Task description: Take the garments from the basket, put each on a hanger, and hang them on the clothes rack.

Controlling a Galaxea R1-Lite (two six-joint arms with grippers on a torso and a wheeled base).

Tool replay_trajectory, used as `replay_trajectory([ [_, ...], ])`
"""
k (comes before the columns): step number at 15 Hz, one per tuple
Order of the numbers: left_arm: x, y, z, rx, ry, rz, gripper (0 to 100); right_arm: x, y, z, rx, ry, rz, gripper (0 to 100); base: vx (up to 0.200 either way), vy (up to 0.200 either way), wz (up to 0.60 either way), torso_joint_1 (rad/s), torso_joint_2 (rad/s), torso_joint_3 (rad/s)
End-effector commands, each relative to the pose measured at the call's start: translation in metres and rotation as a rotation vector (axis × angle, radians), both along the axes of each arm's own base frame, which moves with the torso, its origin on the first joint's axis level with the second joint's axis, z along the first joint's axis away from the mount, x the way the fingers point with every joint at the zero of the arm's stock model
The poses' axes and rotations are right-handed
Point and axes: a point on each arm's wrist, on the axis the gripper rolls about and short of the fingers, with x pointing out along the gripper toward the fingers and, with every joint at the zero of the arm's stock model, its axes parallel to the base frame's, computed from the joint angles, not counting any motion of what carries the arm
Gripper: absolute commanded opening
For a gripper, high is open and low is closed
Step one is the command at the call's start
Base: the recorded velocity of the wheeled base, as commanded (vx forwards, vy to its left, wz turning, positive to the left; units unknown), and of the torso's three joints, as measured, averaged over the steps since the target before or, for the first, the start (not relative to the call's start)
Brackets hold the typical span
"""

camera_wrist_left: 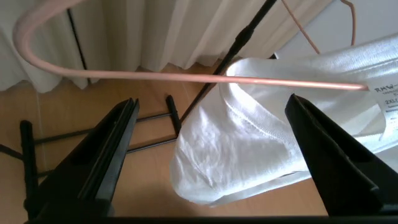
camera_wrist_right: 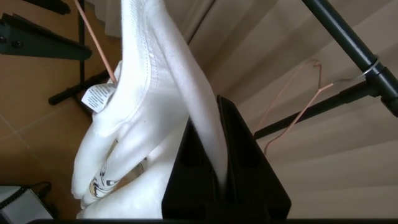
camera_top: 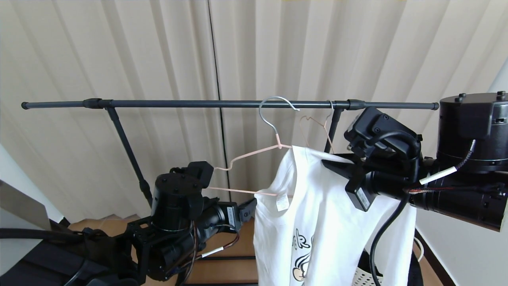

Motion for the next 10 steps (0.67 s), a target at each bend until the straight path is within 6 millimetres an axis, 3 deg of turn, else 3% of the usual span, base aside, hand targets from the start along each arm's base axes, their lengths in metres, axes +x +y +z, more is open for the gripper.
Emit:
replay_trajectory([
  [1,-0.001,0.001,0.001,-0.025,0.013,0.006,100,0.001,0.0,0.002,0.015,-0.001,-0.006,0,0.0,0.0,0.0,0.0,0.0,0.0],
  [10,0.002,0.014,-0.002,-0.248,0.171,0.029,100,0.003,0.003,0.011,0.125,-0.004,-0.022,0,0.0,0.0,0.0,0.0,0.0,0.0],
])
